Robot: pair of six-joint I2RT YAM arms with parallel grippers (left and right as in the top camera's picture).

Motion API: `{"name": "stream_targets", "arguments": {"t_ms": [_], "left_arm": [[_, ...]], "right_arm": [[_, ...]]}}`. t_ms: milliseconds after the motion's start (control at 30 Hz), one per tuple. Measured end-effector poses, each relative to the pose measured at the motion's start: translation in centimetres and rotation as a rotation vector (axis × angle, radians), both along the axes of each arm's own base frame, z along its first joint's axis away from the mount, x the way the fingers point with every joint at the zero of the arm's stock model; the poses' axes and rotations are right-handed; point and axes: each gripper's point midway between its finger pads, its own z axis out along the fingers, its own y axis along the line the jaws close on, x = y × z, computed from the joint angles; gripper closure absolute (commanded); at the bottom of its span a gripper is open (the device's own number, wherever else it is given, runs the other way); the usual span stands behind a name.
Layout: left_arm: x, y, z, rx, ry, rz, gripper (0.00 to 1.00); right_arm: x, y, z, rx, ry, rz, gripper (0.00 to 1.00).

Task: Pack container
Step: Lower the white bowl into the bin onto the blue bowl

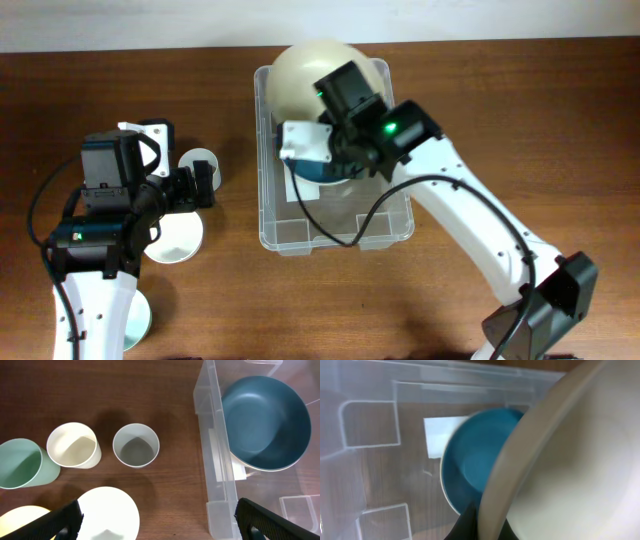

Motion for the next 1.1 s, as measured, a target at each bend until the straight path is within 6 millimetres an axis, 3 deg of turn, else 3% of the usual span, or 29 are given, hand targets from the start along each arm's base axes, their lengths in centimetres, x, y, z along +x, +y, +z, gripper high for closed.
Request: {"name": "stream_targets", "arguments": {"t_ms": [67, 233, 367, 500, 633, 1100], "left_arm": [[0.0, 0.0, 0.0, 0.0, 0.0, 0.0, 0.0], [0.0, 0.0, 0.0, 0.0, 0.0, 0.0, 0.01], [0.0, 0.0, 0.0, 0.0, 0.001, 0.0, 0.01], [0.0, 0.0, 0.0, 0.0, 0.001, 0.0, 0.01], [0.0, 0.0, 0.0, 0.0, 0.001, 0.0, 0.01], [0.0, 0.0, 0.0, 0.0, 0.001, 0.0, 0.01]], "right_arm": [[-0.2, 0.4, -0.5, -0.012, 0.004, 0.032, 0.96], [0.8, 0.2, -4.3, -0.069, 0.07, 0.043, 0.96], [1.9, -0.7, -7.5, -0.103, 0.128, 0.022, 0.96], [2.8, -1.9, -9.1, -0.119, 0.16, -0.008, 0.96], [3.5, -2.8, -10.1, -0.127, 0.176, -0.03, 0.76], [3.7, -2.5, -10.0, -0.104, 0.178, -0.057, 0.67]]}}
